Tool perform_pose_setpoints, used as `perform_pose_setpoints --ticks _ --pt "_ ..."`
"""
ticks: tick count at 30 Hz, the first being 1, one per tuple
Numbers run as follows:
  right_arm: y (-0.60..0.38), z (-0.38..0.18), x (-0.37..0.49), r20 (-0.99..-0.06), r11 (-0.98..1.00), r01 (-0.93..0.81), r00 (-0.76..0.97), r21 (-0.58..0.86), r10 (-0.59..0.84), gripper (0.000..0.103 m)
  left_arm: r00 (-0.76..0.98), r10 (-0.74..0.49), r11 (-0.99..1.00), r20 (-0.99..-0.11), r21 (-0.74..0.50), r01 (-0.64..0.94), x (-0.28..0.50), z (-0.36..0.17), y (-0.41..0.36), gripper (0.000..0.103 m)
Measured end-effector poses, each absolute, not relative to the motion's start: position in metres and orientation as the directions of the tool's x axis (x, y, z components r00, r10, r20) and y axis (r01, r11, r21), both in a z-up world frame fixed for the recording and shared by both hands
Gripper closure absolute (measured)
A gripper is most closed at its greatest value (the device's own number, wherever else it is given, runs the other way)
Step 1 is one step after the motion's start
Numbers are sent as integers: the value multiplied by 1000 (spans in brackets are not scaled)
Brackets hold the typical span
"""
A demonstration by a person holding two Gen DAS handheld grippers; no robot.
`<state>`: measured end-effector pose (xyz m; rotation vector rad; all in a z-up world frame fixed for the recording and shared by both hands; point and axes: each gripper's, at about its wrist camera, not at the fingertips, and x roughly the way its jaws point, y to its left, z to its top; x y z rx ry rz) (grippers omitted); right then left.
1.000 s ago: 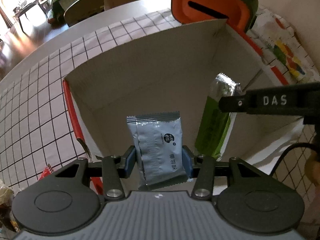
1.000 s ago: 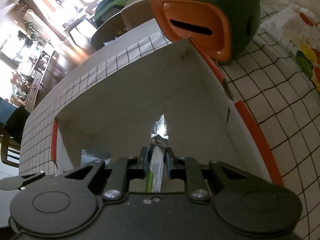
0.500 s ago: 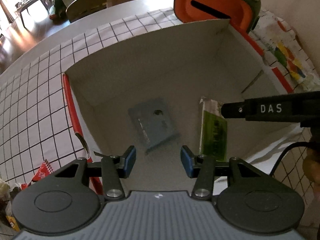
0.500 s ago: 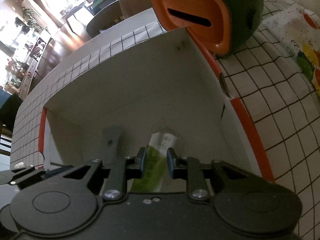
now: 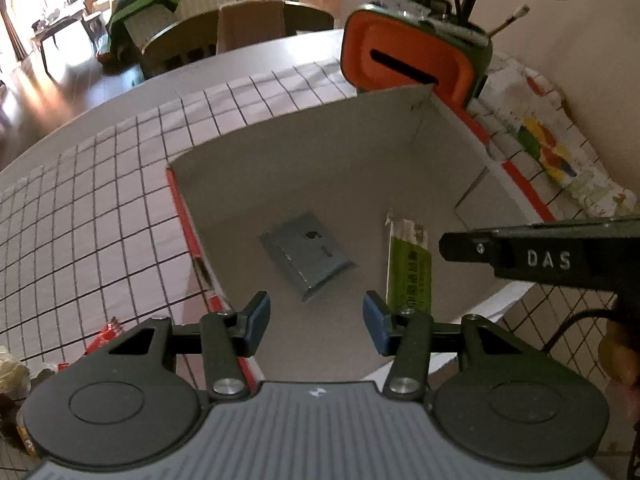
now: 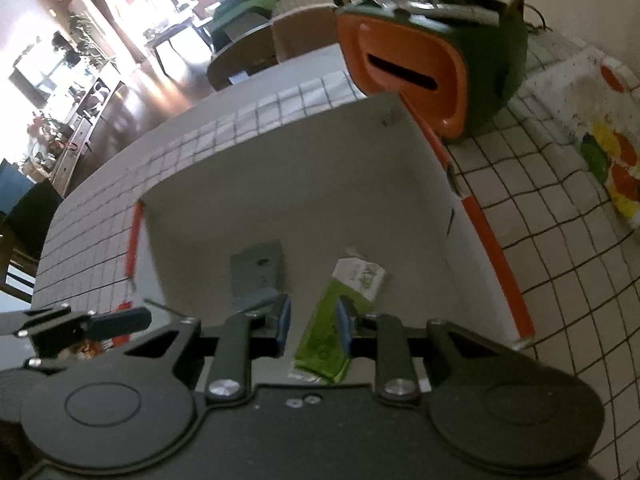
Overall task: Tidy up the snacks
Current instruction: 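Withdraw both tools from the box back toward the snack pile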
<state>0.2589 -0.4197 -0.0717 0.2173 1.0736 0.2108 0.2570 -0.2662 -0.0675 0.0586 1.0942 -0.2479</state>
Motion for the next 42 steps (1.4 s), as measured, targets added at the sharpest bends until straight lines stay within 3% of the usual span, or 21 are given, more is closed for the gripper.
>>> perform_pose_setpoints --ticks 19,23,25,27,29,42 --pt "-339 -23 198 -769 961 -156 577 229 277 72 562 -209 970 -800 -94 225 197 -18 -179 45" --pt "-322 -20 190 -752 956 -174 590 235 293 64 583 -207 972 -786 -96 216 186 -11 -158 43" --pt "-314 -18 187 -743 954 -180 598 242 301 55 590 -208 973 -780 -101 209 180 -9 -146 41" --pt "-308 -17 184 -731 950 -187 607 250 312 40 600 -209 973 -772 -105 204 173 -7 -135 38" --pt "-300 -16 181 -722 946 -197 612 256 323 34 609 -208 974 -765 -107 199 167 -5 -124 35" --pt "-252 -27 172 -698 929 -300 618 216 362 8 653 -173 985 -737 -130 114 127 -8 -44 24"
